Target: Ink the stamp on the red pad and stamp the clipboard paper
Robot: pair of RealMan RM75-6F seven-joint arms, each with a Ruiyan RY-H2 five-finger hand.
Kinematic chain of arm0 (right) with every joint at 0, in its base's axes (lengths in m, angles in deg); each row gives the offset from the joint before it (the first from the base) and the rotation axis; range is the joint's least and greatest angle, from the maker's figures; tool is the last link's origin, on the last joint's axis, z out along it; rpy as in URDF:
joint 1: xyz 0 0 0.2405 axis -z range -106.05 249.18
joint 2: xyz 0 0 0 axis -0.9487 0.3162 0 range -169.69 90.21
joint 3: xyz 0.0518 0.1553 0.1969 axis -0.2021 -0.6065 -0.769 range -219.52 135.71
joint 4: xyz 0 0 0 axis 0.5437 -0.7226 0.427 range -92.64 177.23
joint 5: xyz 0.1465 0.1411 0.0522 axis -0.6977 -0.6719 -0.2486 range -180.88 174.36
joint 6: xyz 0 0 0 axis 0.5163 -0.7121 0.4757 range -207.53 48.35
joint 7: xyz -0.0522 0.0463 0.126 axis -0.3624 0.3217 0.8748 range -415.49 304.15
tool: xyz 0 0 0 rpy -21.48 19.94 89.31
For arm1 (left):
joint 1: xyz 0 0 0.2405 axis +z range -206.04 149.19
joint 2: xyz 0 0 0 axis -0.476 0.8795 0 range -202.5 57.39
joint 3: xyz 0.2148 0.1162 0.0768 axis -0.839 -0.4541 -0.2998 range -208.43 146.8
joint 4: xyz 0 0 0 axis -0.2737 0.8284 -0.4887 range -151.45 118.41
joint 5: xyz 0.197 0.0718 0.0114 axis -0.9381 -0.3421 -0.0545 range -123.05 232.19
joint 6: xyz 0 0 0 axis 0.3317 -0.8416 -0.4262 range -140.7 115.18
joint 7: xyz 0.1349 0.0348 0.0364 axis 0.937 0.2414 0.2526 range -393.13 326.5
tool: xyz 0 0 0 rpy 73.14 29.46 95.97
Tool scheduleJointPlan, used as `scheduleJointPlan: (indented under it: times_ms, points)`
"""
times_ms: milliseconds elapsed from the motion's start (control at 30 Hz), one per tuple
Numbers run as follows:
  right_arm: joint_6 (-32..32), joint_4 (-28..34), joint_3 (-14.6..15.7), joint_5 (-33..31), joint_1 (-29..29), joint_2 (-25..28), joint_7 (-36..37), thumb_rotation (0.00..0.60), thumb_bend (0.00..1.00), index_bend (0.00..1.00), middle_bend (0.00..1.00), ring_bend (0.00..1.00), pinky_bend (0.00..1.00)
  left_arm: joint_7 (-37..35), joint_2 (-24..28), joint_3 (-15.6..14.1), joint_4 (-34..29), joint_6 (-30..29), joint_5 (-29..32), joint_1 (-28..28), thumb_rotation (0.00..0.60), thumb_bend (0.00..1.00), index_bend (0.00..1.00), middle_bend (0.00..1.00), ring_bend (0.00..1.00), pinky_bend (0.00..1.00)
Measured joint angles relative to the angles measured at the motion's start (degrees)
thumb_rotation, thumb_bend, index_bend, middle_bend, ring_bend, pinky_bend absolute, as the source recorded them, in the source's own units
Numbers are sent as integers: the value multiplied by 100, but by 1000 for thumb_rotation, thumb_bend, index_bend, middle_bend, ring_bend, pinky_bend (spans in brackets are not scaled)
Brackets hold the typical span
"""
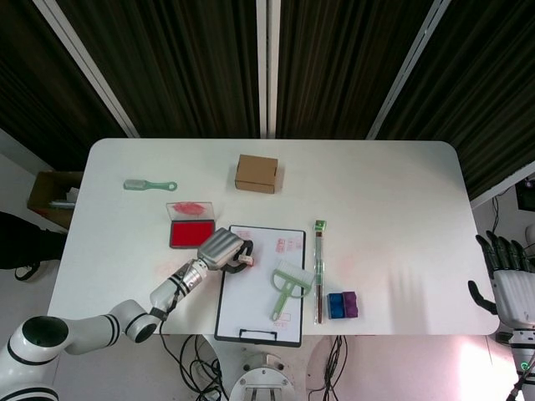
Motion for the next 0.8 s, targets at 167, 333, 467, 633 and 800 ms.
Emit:
scheduleJointPlan:
  times_ms: [167,333,467,633,800]
  points:
    - [-32,1,-4,26,2,-2,19,600,284,0,0,0,0,-44,71,31,-82,-35,2,6,600,460,683,689,1000,1000]
    - [-75,10,-12,51,13,25,50,600,286,0,0,0,0,-70,268,110,-391,-93,19,6,600,460,684,689,1000,1000]
    - [-122,32,-28,72,20,56,78,600,287,0,0,0,0,-83,554,233,-795,-108,104,-1,600,460,684,689,1000,1000]
    - [-129,47,-31,96,13,58,102,600,287,0,0,0,0,-82,1001,367,-1373,-35,315,2,600,459,683,689,1000,1000]
    - [-120,68,-32,121,-6,73,89,600,287,0,0,0,0,-140,1474,382,-1876,35,513,103,600,460,683,689,1000,1000]
